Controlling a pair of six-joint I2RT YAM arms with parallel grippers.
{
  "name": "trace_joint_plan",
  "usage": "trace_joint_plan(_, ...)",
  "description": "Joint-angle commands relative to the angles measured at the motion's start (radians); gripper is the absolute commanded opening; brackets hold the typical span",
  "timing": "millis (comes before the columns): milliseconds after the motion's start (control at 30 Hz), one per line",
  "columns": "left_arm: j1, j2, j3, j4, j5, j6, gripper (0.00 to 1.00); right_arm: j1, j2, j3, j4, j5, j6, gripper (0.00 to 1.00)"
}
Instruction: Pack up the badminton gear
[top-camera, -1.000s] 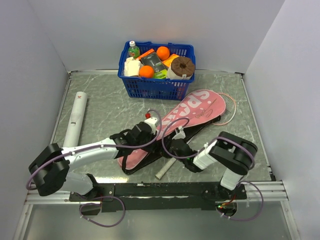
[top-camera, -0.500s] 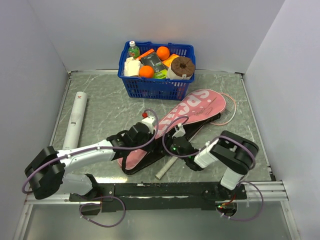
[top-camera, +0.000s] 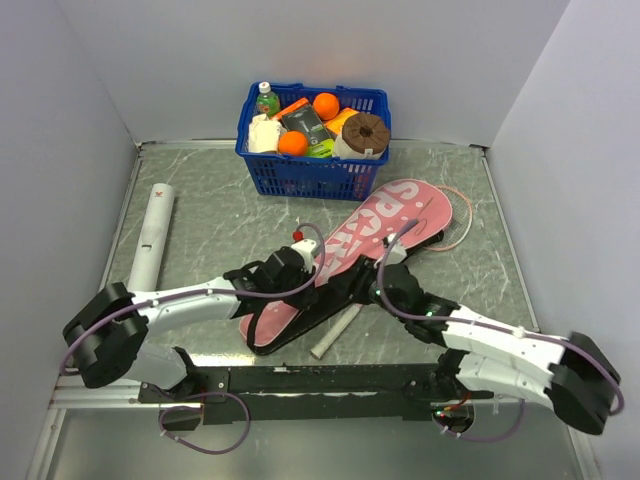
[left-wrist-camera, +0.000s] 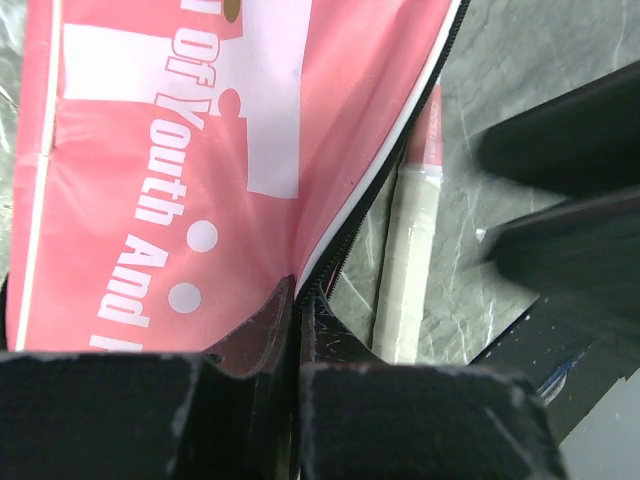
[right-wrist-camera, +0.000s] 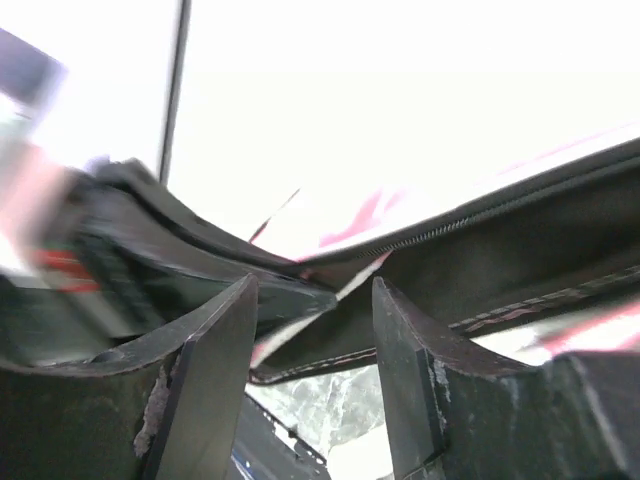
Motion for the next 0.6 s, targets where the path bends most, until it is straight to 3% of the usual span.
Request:
trace_joint_plan(0, 0.008, 0.020, 0.052, 0.063, 0.039, -0.009, 0.02, -0.039, -0.086, 0.124, -0.519, 0.175, -0.037, 0.58)
trace_joint_plan(233, 0.038, 0.026, 0.072, 0.095, 0.022, 0.000, 0.01, -0.212, -0.041, 0.146, -0.619, 0.130, -0.068, 0.54)
trace_joint_plan(567, 0.087, 0.009, 0.076, 0.117, 0.037, 0.003, 0.01, -0.283, 0.133, 0.175, -0.569, 0.120, -0.094, 0.52)
